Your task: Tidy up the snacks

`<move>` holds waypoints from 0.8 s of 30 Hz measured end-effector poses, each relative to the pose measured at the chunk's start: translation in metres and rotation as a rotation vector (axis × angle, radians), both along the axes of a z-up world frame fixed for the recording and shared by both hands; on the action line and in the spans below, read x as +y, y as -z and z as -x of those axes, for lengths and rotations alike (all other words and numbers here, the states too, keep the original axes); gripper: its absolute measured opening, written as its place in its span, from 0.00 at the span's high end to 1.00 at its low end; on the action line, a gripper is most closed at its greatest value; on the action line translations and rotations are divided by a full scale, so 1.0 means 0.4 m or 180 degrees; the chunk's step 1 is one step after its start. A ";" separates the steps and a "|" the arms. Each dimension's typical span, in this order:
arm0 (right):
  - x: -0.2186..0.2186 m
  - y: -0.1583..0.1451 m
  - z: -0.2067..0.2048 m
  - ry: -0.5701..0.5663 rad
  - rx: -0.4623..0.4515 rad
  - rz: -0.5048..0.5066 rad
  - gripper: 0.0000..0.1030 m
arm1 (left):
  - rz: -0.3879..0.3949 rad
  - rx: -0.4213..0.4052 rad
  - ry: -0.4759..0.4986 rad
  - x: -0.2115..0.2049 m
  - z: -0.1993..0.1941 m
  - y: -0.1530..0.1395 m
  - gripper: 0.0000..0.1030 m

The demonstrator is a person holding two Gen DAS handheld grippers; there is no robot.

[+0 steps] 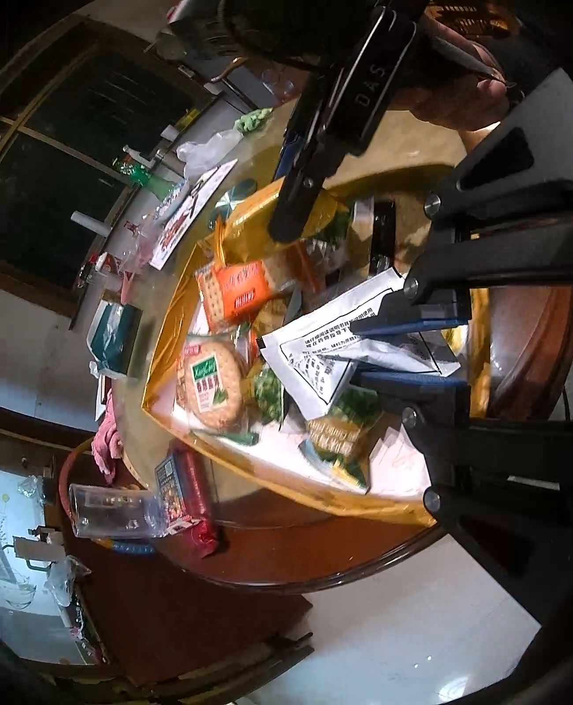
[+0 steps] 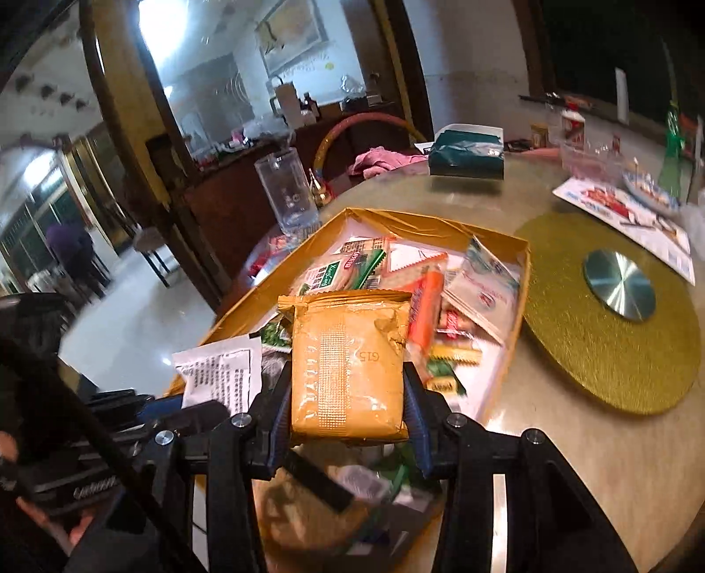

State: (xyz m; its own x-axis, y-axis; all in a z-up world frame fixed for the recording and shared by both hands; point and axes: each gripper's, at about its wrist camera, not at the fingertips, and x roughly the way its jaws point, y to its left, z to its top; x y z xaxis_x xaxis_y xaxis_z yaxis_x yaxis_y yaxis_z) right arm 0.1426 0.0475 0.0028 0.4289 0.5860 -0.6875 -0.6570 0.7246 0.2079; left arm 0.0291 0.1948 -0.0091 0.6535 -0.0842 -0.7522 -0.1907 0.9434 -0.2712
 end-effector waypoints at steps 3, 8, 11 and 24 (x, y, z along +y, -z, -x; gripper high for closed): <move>0.038 0.025 -0.009 -0.0009 0.0004 0.0129 0.57 | -0.0050 0.0020 -0.0051 0.018 -0.005 0.010 0.83; 0.088 0.040 -0.008 -0.0076 -0.0071 0.0232 0.55 | -0.0020 0.0084 -0.0094 0.036 -0.015 0.029 0.83; 0.102 0.045 0.001 -0.0034 -0.0132 0.0241 0.52 | -0.0145 0.0077 -0.0136 0.026 -0.017 0.031 0.75; -0.108 -0.009 0.060 0.0552 0.0036 -0.0316 0.26 | -0.1038 -0.0095 -0.0396 -0.140 0.017 -0.033 0.17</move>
